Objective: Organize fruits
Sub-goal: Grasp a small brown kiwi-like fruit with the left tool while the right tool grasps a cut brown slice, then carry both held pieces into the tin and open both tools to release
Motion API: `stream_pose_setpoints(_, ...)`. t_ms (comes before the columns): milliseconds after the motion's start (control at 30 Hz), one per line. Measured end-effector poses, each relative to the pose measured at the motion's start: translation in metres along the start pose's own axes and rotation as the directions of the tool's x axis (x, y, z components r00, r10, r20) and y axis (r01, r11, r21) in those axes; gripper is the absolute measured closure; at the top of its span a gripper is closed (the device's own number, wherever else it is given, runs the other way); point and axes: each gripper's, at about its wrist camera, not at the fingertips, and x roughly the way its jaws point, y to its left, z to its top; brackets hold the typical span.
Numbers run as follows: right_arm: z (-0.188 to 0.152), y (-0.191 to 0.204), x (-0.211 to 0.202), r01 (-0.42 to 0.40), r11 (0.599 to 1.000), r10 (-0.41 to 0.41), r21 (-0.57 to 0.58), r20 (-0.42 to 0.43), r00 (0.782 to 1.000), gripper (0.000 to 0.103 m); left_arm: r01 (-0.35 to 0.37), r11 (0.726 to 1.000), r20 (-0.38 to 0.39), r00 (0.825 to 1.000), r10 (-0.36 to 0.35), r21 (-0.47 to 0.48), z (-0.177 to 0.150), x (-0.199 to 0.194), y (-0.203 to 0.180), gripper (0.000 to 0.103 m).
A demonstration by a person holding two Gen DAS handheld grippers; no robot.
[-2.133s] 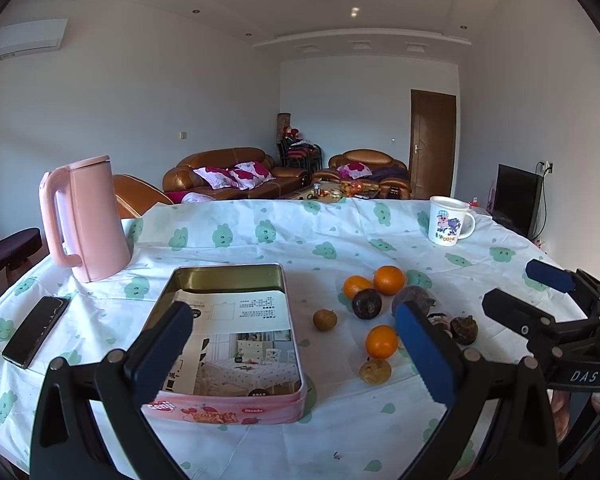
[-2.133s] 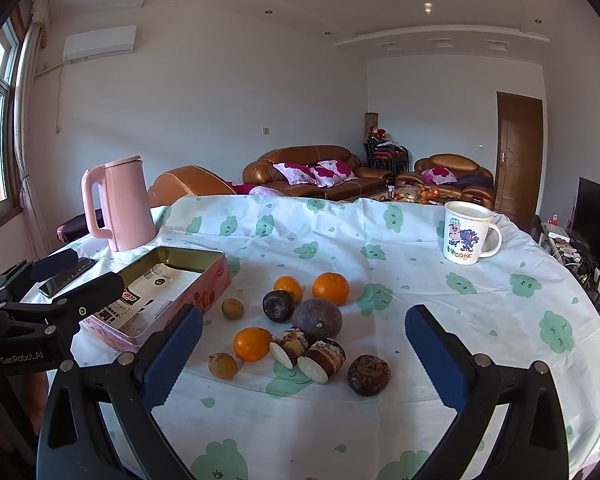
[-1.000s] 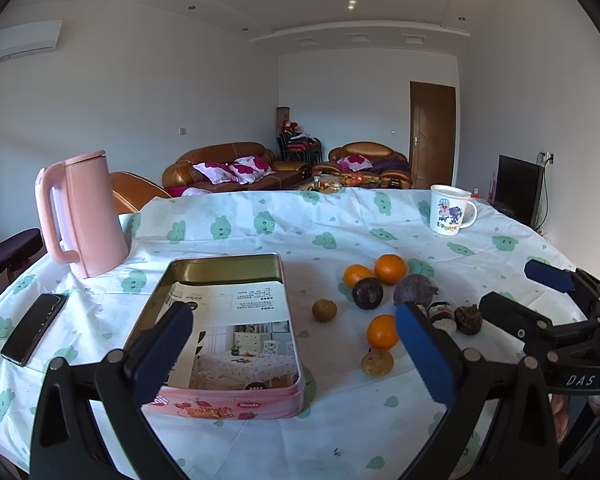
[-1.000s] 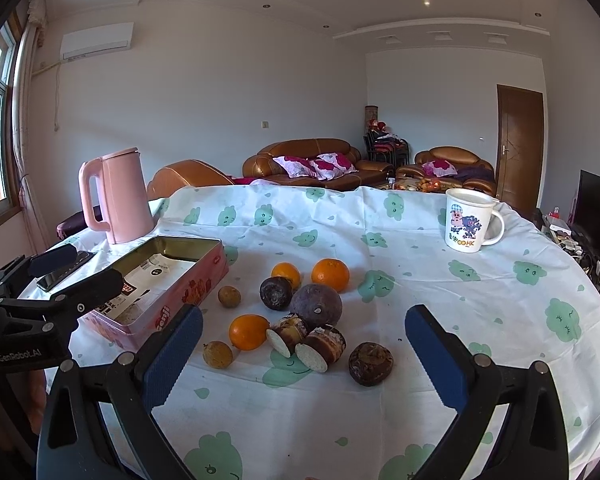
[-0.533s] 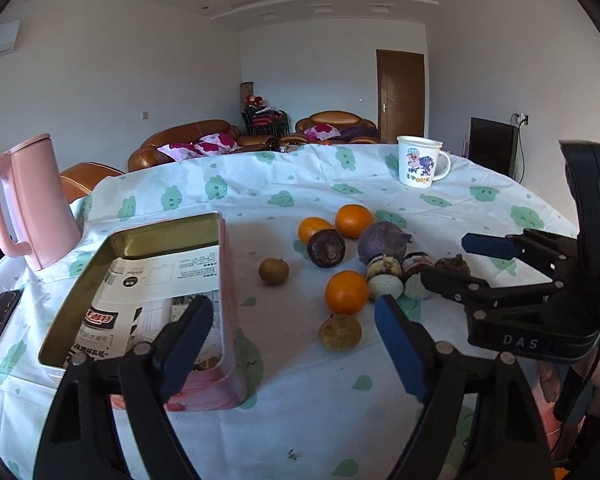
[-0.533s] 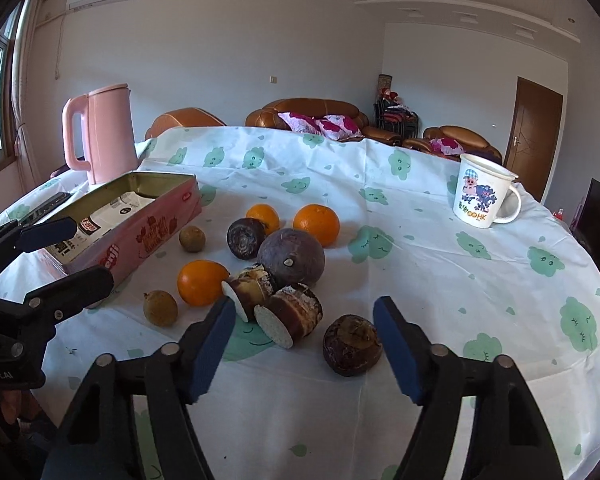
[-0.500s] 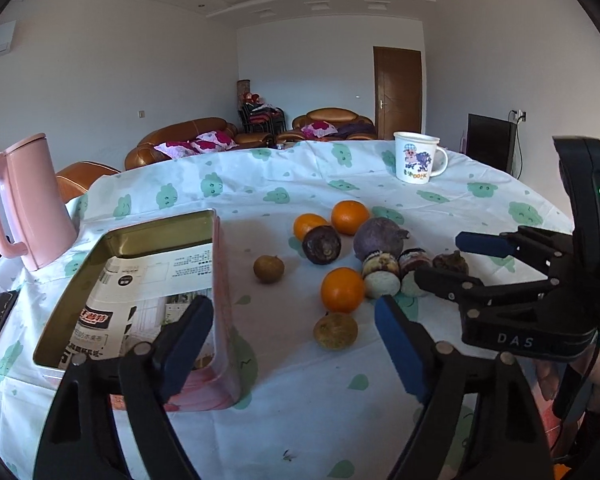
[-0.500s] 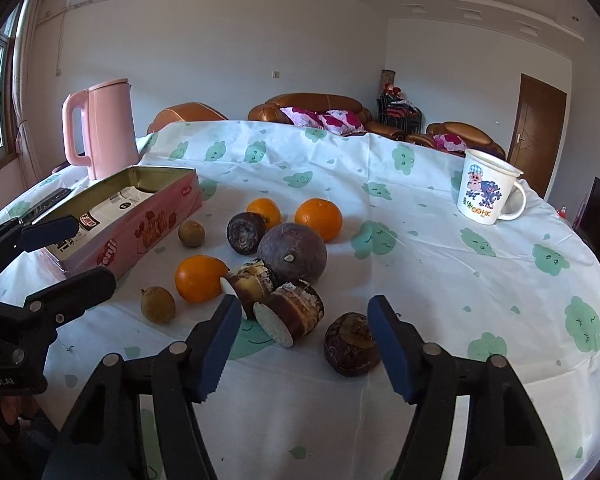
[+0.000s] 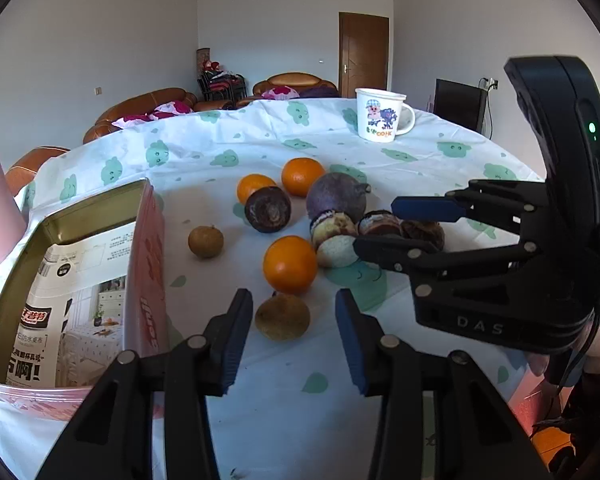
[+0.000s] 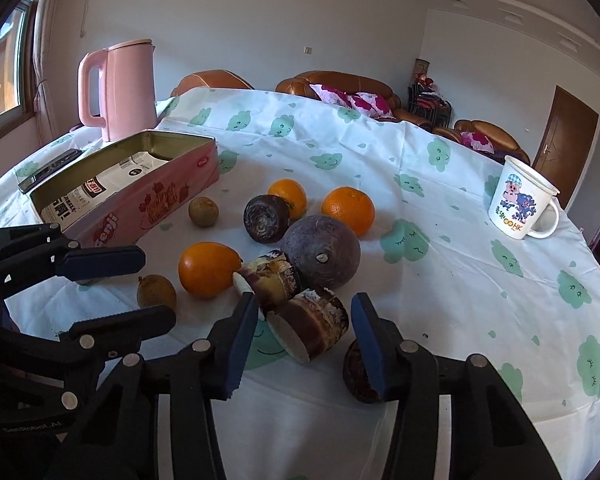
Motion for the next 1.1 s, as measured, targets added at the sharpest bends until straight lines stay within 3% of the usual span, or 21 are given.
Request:
stream_pose_setpoints(67, 0.000, 0.001, 0.008, -0.018, 1.000, 0.018, -0.009, -0.049, 0.999, 0.055, 0.004, 1.000, -0.015, 1.000, -0.004, 0.001, 0.000, 0.004, 0.000, 0.059)
stream_pose_setpoints(133, 0.001, 0.000, 0.009, -0.033, 0.999, 0.033, -0.005, -0.045, 0.998, 0.056, 0.014, 1.000, -0.019, 1.000, -0.014, -0.006, 0.000, 0.004, 0.001, 0.060)
stream_pose_setpoints(200, 0.001, 0.001, 0.008, -0.038, 0.999, 0.038, -0.002, -0.041, 0.998, 0.056, 0.033, 0.999, -0.029, 0.999, -0.034, -0.022, 0.000, 0.007, 0.004, 0.072)
stream_pose_setpoints(333, -0.001, -0.001, -0.001, -0.038, 0.999, 0.038, 0.013, 0.016, 0.999, 0.057, 0.052, 0.998, -0.012, 0.999, -0.052, -0.032, 0.001, 0.004, 0.006, 0.073)
stream_pose_setpoints(567, -0.005, -0.004, -0.017, -0.045, 0.999, 0.041, 0.028, 0.125, 0.991, 0.057, 0.021, 1.000, 0.064, 0.998, -0.021, -0.009, -0.002, -0.006, 0.004, 0.073)
stream_pose_setpoints(1100, -0.010, -0.004, -0.033, -0.051, 0.999, 0.047, 0.012, 0.234, 0.971, 0.057, -0.003, 1.000, 0.186, 0.983, 0.007, -0.020, -0.002, -0.019, 0.008, 0.073)
